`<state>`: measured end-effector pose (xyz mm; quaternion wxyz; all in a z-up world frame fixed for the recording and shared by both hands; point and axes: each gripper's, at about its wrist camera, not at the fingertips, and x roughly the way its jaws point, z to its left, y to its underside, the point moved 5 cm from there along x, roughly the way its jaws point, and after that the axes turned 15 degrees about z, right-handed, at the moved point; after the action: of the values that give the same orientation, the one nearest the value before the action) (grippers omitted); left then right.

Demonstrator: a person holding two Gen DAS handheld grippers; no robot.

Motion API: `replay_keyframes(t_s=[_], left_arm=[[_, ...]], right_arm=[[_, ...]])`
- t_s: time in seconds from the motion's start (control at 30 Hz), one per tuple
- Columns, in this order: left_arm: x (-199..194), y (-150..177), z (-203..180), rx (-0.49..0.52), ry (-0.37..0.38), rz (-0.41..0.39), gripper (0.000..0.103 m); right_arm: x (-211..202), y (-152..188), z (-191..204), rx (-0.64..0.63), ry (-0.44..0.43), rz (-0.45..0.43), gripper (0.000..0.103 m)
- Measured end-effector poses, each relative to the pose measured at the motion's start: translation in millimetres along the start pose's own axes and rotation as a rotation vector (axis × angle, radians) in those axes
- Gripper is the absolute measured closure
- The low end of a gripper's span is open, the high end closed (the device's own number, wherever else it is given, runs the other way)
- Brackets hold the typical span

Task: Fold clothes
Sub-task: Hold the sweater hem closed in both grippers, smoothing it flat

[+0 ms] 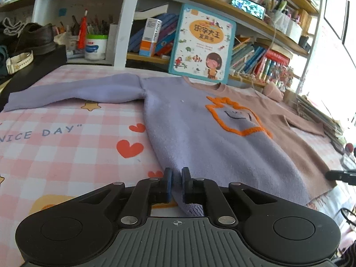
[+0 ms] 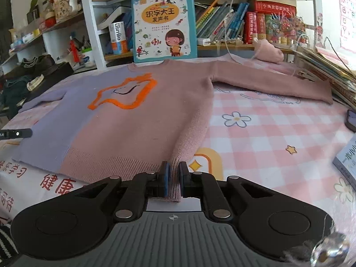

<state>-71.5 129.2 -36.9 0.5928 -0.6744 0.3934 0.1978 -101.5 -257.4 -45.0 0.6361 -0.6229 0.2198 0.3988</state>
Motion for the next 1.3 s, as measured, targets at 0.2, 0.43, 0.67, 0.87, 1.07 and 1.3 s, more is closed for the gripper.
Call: replay_keyframes(t_s=[0.2,0.43,0.67,0.87,1.07,1.3], left_arm=[[-2,1,-3,0.010,0.007,0.009,0.096],[-1,1,-5,0.014,0.017,0.011,0.096],[0,2,-6,0.017,0.023,0.009,0.096],[0,3,-7,0.030,0.015,0.010,0.096],[-1,3,-8,0.040,0.007,0.009,0.095],[-6,2,-9,0.061,-0.023,-0.006,0.090]], right_arm=[[-2,3,-2,-0.003,0.029,-0.006,0.094],[-2,3,-7,0.004,0.056,-0.016,0.094],[-2,5,-5,-0.012,0.074,-0.015,0.094],[-2,4,-5,-0.011,0.073,-0.015,0.094],[-3,4,-5,-0.005,0.070,-0.017,0.094],[-4,3,-5,0.002,0.078,-0.014,0.091]])
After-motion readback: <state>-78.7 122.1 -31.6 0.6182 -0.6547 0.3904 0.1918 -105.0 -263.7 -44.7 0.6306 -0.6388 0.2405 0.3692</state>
